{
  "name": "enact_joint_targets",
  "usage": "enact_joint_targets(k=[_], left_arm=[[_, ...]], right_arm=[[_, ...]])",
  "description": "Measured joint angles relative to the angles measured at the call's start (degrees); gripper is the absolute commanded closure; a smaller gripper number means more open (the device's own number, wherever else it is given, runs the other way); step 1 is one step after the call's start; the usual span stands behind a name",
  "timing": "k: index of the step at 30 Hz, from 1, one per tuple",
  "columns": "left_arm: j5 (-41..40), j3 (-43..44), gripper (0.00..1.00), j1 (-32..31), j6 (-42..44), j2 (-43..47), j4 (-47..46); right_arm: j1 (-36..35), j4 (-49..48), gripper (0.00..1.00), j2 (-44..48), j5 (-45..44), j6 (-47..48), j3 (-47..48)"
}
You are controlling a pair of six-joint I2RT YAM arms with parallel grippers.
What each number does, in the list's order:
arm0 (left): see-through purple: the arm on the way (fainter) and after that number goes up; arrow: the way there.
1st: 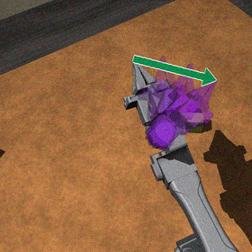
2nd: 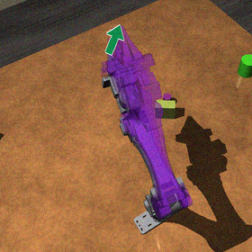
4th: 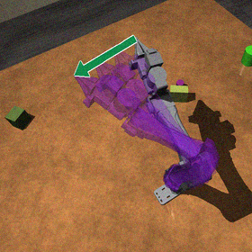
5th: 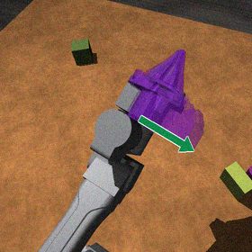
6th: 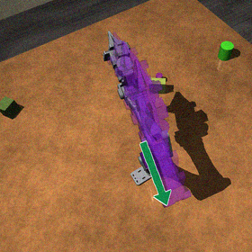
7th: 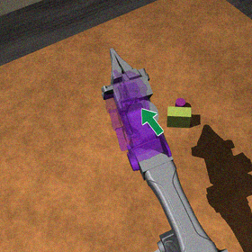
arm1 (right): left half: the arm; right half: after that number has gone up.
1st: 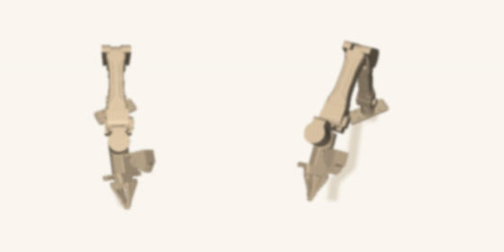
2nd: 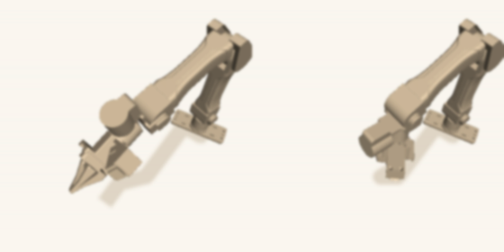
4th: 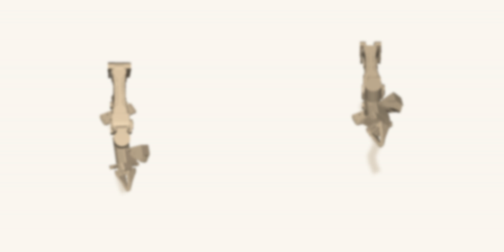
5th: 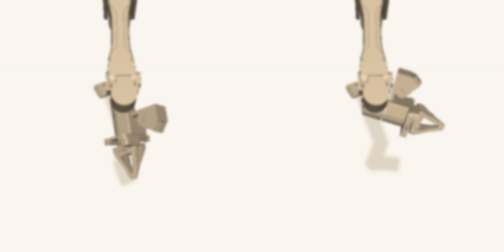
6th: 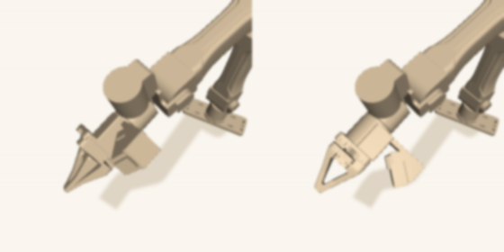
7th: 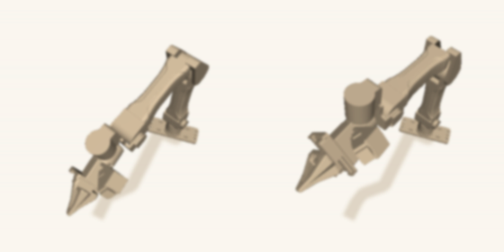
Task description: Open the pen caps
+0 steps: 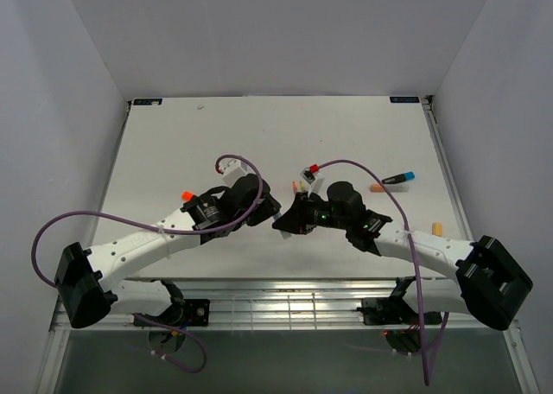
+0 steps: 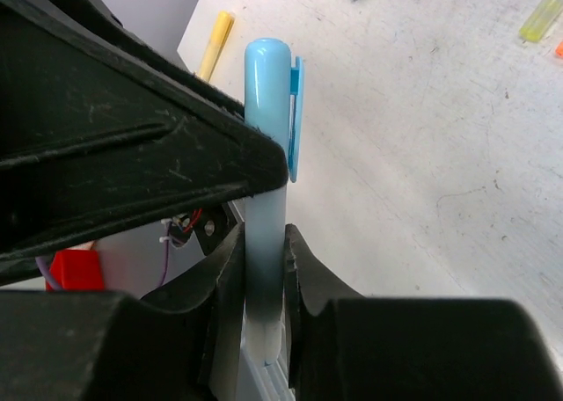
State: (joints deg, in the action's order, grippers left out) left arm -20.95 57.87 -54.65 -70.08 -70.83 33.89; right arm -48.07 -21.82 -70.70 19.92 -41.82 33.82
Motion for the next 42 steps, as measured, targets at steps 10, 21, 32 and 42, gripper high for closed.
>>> enact_joint_targets(k=[10, 21, 32, 42], left_arm=[[-3.8, 1.5, 0.5, -0.1, 0.2, 0.1, 2.2], [-3.7, 2.5, 0.49, -0.1, 0.7, -1.0, 2.0], [-3.2, 2.5, 0.59, -0.1, 1.3, -2.8, 1.4], [-2.6, 2.5, 1.0, -0.1, 1.9, -3.9, -0.1]], right_arm=[[-0.1, 1.4, 0.92, 1.1, -0.1, -0.2, -1.0], [-0.1, 1.7, 0.92, 1.5, -0.1, -0.2, -1.0], [-0.1, 1.7, 0.92, 1.5, 0.0, -0.2, -0.9], [-0.1, 2.6, 0.92, 1.4, -0.8, -0.2, -0.9]])
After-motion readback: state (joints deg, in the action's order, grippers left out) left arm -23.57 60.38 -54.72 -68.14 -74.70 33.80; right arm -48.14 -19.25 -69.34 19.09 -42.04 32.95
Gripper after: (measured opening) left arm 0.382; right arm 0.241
